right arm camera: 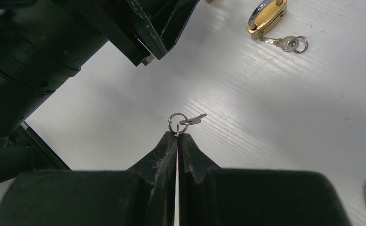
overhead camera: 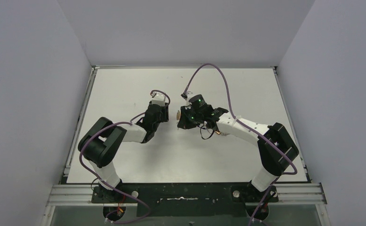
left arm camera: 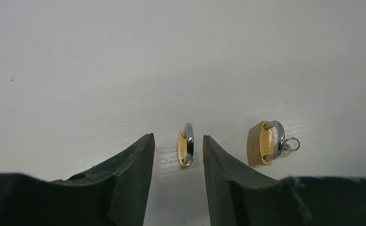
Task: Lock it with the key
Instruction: Place the lock at the center of the board, then place the key at the center of the board.
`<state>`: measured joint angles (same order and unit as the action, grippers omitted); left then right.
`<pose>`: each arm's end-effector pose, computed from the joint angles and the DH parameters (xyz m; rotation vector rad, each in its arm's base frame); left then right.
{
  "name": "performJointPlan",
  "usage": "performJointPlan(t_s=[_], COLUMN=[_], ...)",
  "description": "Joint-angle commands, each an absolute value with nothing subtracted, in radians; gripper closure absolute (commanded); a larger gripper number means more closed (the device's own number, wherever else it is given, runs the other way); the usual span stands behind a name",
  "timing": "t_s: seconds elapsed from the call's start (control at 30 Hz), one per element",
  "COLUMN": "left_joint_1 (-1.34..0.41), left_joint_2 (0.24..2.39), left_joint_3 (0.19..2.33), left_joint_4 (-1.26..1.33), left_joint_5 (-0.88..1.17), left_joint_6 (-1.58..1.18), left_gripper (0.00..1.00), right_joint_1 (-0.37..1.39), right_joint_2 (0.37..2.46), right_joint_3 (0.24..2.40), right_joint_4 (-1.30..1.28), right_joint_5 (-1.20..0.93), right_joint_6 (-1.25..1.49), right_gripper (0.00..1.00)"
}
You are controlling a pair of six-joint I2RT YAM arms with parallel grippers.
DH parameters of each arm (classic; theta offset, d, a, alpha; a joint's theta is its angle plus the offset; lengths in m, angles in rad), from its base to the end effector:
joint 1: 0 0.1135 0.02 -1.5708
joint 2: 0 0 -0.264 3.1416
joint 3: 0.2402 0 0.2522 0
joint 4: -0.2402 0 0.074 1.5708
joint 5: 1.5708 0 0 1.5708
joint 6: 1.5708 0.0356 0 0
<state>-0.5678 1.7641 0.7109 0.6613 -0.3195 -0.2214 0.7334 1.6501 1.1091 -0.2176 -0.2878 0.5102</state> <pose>0.2958 -0.1754 0.1482 0.1282 1.9434 -0.2098 0.2609 0.2487 0.2276 -0.4309 2.4542 0.9158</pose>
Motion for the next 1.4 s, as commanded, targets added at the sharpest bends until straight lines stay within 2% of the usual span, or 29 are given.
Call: performJointPlan(t_s=[0.0,0.33,0.6,0.73,0.9,1.03,1.37], left_joint_1=[-0.571,-0.571,-0.563,-0.544,-0.440,-0.346,-0.266], left_joint_2=[1.719,1.674,1.555,1.458,1.327,1.226,1.093], left_joint_3=[0.747,0.757,0.844,0.936,0.994,0.995,0.988], left_joint_4=[0.668,0.650,0.524,0.353,0.178,0.107,0.015], left_joint_5=[-0.290,-0.254,-0.228,-0.254,-0.217,-0.144,-0.102], left_joint_6=[-0.204,-0.205,-0.194,-0.195,-0.259,-0.294,-0.274], left_gripper=[0.60,0.54,0.52,0.51,0.49,0.48,0.47], right_joint_1=[0.729,0.730,0.732,0.737,0.748,0.754,0.755], right_joint_2=[1.658,1.661,1.695,1.731,1.825,1.926,2.033], right_joint_3=[1.137,1.136,1.168,1.238,1.390,1.530,1.677], right_joint_4=[-0.161,-0.157,-0.158,-0.177,-0.252,-0.342,-0.455], right_joint_5=[-0.290,-0.289,-0.273,-0.260,-0.224,-0.183,-0.074], right_joint_6=[0.509,0.509,0.518,0.528,0.534,0.535,0.529], right_gripper=[1.00,1.00,1.00,1.00,1.00,1.00,1.00])
